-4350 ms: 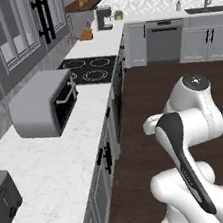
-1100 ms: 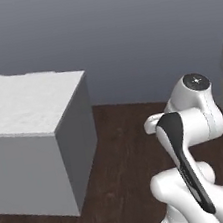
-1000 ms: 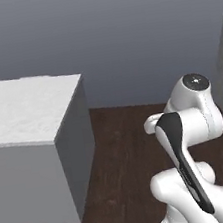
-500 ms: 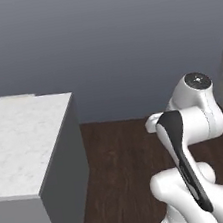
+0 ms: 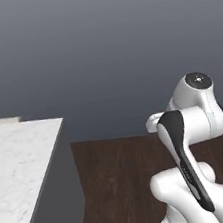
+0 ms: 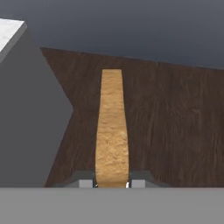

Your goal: Start the toaster. Once the lever pops up, take the bread to the plate on the dining counter.

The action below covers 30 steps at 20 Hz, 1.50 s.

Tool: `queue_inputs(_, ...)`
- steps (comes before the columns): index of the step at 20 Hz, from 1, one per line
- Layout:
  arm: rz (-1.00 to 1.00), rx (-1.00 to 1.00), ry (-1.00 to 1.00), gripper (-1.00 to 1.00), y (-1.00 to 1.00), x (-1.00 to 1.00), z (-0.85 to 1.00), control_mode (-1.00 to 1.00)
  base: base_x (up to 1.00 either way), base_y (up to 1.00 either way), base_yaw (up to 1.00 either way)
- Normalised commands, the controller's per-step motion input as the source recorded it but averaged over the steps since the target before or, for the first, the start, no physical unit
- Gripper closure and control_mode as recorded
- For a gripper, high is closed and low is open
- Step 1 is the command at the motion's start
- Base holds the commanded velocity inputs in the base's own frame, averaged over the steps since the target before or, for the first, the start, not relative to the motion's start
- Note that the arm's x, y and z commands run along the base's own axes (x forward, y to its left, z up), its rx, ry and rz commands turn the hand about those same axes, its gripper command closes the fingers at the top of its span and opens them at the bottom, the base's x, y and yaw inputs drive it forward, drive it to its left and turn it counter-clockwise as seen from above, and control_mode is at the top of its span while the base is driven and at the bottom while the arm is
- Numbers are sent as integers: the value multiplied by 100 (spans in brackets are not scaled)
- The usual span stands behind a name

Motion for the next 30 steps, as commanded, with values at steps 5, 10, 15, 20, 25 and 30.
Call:
queue_inputs(5, 0, 0, 0, 100, 0, 0, 0, 100, 100, -29, 0)
queue_inputs(10, 0, 0, 0, 100, 0, 0, 0, 100, 100, -26, 0)
queue_inputs(15, 0, 0, 0, 100, 0, 0, 0, 100, 100, -13, 8)
queue_inputs(20, 0, 0, 0, 100, 0, 0, 0, 100, 100, 0, 34)
queue_inputs(25, 0, 0, 0, 100, 0, 0, 0, 100, 94, -10, 50)
queue_inputs(30, 0, 0, 0, 100, 0, 0, 0, 100, 85, -29, 65)
